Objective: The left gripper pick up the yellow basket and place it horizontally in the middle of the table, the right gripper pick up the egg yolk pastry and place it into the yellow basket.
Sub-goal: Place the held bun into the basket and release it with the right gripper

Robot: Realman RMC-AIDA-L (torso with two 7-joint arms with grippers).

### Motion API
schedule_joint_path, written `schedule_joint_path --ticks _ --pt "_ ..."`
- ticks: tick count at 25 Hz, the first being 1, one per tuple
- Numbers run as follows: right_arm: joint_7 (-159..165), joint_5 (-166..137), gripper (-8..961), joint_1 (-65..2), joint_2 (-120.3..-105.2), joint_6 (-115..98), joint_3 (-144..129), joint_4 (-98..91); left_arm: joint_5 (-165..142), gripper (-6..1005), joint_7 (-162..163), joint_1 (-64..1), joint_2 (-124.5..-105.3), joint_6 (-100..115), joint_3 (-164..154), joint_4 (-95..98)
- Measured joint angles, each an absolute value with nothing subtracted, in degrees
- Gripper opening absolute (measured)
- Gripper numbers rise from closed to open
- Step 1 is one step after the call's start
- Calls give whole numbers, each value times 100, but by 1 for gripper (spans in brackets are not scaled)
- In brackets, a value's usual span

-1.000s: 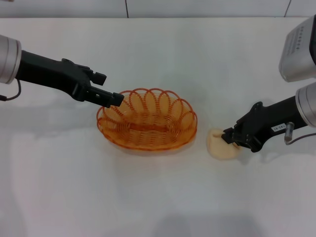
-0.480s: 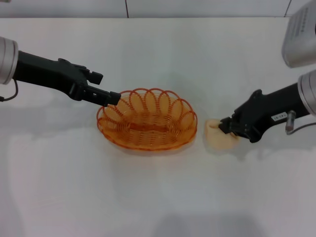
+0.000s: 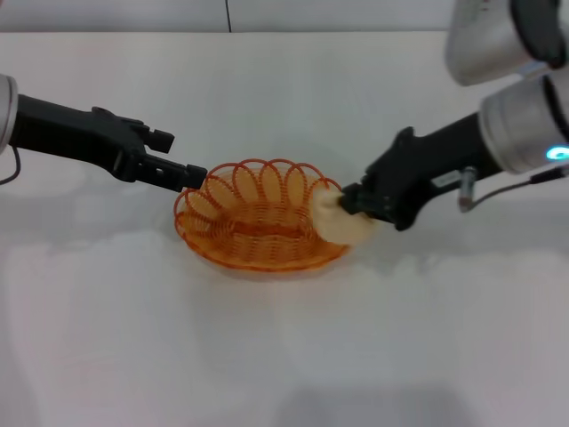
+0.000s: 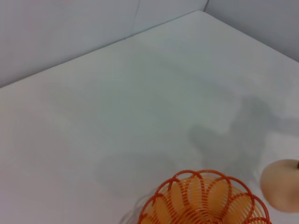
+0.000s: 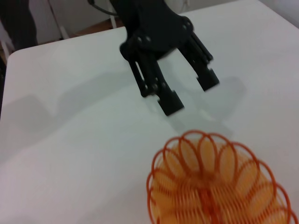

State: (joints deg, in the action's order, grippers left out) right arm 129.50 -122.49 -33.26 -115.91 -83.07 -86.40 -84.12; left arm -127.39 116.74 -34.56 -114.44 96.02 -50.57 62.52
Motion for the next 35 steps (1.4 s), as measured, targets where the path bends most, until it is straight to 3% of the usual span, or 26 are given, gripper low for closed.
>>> schedule_joint_path --ticks 15,18,25,30,31,35 --pt "12892 -11985 10 -3981 -11601 -6692 -9587 -7122 -12738 888 11671 -3460 -11454 9602 -5074 6258" --pt "12890 -11980 124 -4016 -11601 -6677 -9600 -7066 -12749 888 11671 -3479 -11462 9576 -5080 6258" --pt "12879 -11976 279 -3913 -11594 -6650 -9565 -7225 -12720 887 11619 -3446 -11458 9561 -5056 6248" --pt "12825 -11959 423 -3417 -11563 -6687 -9289 -7592 -12714 888 11269 -3330 -11459 9579 -5054 6224" --pt "12623 -11874 461 -2959 -11551 -6699 -9123 -7898 -12712 888 11188 -3300 -11460 9579 -5053 6218" --pt "12296 -11666 617 -2324 -11536 -6739 -8933 -8318 -12600 888 10806 -3107 -11482 9613 -5051 6241"
